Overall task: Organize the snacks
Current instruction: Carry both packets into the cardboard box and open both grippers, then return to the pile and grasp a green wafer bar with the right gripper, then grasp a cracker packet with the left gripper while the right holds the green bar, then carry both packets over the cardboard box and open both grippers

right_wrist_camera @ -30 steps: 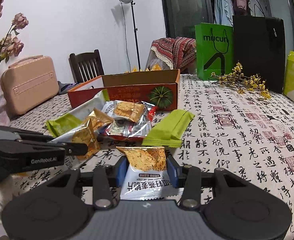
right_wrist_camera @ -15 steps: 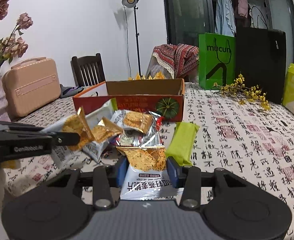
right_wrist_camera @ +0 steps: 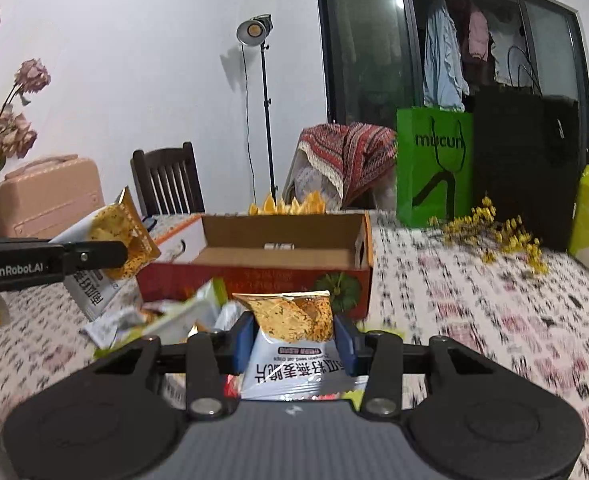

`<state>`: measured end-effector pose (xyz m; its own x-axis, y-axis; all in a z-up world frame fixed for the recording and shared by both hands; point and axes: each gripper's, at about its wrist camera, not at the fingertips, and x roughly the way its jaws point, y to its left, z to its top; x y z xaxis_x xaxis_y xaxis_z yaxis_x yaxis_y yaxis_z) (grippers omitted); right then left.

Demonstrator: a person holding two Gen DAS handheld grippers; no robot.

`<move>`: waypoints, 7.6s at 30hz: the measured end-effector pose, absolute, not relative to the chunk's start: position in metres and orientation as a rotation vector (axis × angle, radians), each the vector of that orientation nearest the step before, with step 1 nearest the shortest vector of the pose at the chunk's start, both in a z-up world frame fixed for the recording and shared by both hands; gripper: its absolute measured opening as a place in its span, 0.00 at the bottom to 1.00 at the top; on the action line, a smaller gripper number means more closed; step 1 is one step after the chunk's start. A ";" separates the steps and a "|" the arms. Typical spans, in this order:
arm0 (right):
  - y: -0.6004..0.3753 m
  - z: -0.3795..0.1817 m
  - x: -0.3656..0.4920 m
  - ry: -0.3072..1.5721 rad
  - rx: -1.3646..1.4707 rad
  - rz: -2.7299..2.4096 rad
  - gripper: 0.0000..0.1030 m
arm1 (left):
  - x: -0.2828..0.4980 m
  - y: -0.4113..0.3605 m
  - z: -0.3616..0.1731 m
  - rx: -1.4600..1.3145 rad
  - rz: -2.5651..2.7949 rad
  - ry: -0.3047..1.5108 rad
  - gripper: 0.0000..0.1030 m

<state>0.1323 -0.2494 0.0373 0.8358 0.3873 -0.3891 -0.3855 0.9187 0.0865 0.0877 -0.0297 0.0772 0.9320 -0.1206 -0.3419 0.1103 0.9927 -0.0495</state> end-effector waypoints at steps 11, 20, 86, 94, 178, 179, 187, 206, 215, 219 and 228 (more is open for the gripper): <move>-0.218 0.067 0.203 0.373 0.014 0.374 0.41 | 0.145 -0.007 0.102 -0.019 -0.061 0.312 0.09; -0.180 0.076 0.268 0.390 0.011 0.362 0.41 | 0.211 0.016 0.096 -0.075 -0.024 0.361 0.09; -0.228 0.062 0.227 0.391 0.065 0.381 1.00 | 0.159 0.038 0.084 -0.111 0.101 0.341 1.00; -0.249 0.035 0.189 0.465 0.009 0.356 1.00 | 0.130 0.046 0.064 -0.112 0.099 0.392 1.00; -0.287 -0.040 0.207 0.550 0.270 0.316 0.32 | 0.121 0.042 -0.004 -0.287 0.024 0.602 0.22; -0.287 -0.040 0.207 0.549 0.270 0.315 0.32 | 0.118 0.043 -0.002 -0.287 0.019 0.594 0.22; -0.288 -0.041 0.207 0.551 0.281 0.307 0.32 | 0.100 0.074 0.011 -0.382 0.015 0.542 0.15; -0.290 -0.042 0.208 0.554 0.291 0.301 0.32 | 0.111 0.105 -0.006 -0.420 0.075 0.578 0.15; -0.286 -0.040 0.206 0.545 0.269 0.307 0.32 | 0.110 0.104 -0.006 -0.371 0.099 0.553 0.11; -0.281 -0.037 0.201 0.520 0.232 0.302 0.32 | 0.106 0.102 0.002 -0.361 0.088 0.528 0.11; -0.271 -0.013 0.193 0.471 0.210 0.327 0.32 | 0.105 0.092 0.029 -0.317 0.061 0.465 0.11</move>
<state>0.1935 -0.2715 -0.0132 0.8406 0.3553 -0.4089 -0.2593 0.9267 0.2721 0.1047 0.0918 0.0286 0.8928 -0.0144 -0.4503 -0.1292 0.9493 -0.2866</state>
